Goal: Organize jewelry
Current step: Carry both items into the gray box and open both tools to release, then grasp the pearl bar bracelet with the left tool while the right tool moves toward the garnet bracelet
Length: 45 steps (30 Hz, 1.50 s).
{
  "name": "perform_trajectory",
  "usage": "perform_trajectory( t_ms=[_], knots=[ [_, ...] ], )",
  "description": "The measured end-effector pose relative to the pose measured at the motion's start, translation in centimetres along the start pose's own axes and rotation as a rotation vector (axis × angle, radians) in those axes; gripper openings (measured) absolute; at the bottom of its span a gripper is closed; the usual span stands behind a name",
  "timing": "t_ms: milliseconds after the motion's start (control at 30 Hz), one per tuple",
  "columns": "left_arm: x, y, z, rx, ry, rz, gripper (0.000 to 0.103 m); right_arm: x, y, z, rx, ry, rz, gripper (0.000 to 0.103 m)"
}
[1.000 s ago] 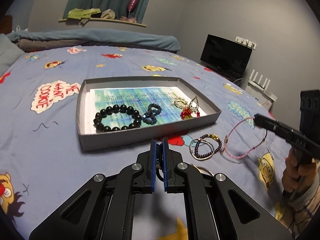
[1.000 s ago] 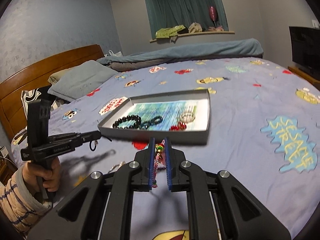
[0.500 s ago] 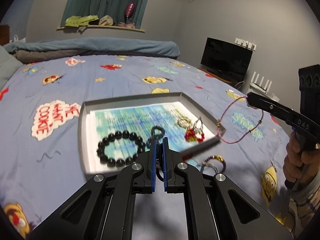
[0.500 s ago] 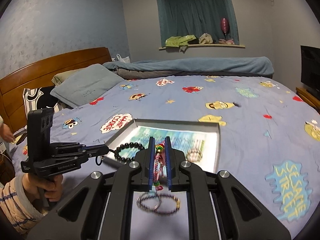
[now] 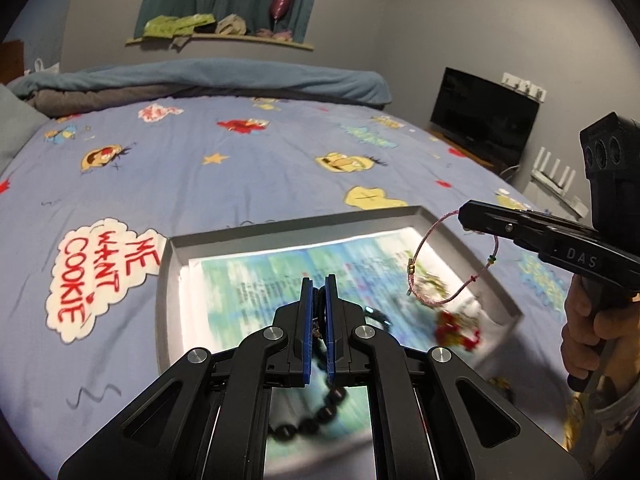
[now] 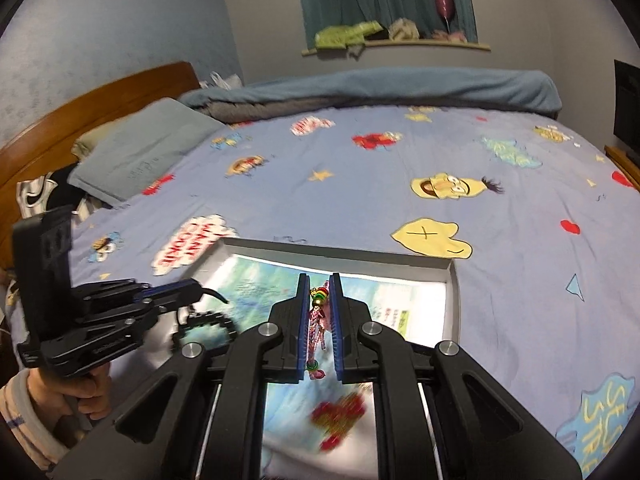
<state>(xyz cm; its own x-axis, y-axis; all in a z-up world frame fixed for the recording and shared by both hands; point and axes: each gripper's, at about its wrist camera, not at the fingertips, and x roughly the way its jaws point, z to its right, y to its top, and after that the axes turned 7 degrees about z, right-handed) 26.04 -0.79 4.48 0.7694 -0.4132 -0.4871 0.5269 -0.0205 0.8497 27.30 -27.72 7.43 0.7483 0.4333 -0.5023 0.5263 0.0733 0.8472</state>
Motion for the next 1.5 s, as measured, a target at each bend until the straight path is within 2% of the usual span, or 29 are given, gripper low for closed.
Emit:
perform_trajectory(
  t_ms=[200,467,600,667,700,733,767,800,1267,1500],
  knots=[
    [2.8,0.4,-1.2,-0.007,0.031,-0.043,0.006,4.0,0.1,2.1,0.035,-0.046,-0.073,0.010],
    [4.2,-0.2,-1.7,0.012,0.061,-0.079,0.007,5.1,-0.5,3.2,0.044,-0.079,-0.102,0.010],
    [3.6,-0.1,-1.4,0.024,0.077,-0.055,0.033,4.7,-0.7,3.5,0.061,-0.067,-0.094,0.020],
    [3.2,-0.1,-1.5,0.019,0.081,-0.051,0.034,4.1,-0.7,3.5,0.070,-0.060,-0.081,0.025],
    [2.9,-0.2,-1.5,0.014,0.079,-0.048,0.040,3.8,-0.7,3.5,0.071,-0.058,-0.072,0.028],
    [2.8,-0.3,-1.5,0.014,0.079,-0.043,0.056,3.3,-0.7,3.4,0.070,-0.056,-0.058,0.032],
    [2.4,-0.4,-1.4,0.019,0.087,-0.027,0.063,3.0,-0.6,3.4,0.068,-0.060,-0.052,0.034],
    [2.2,-0.4,-1.3,0.022,0.094,-0.020,0.065,2.7,-0.6,3.3,0.069,-0.064,-0.047,0.034],
    [-4.7,-2.7,0.3,-0.031,0.019,0.057,0.065,-6.5,-4.6,1.1,0.105,-0.006,0.097,0.034],
    [-7.8,-5.8,2.0,-0.038,0.003,0.052,0.065,-9.3,-8.4,-0.5,0.111,-0.017,0.103,0.038]
  ],
)
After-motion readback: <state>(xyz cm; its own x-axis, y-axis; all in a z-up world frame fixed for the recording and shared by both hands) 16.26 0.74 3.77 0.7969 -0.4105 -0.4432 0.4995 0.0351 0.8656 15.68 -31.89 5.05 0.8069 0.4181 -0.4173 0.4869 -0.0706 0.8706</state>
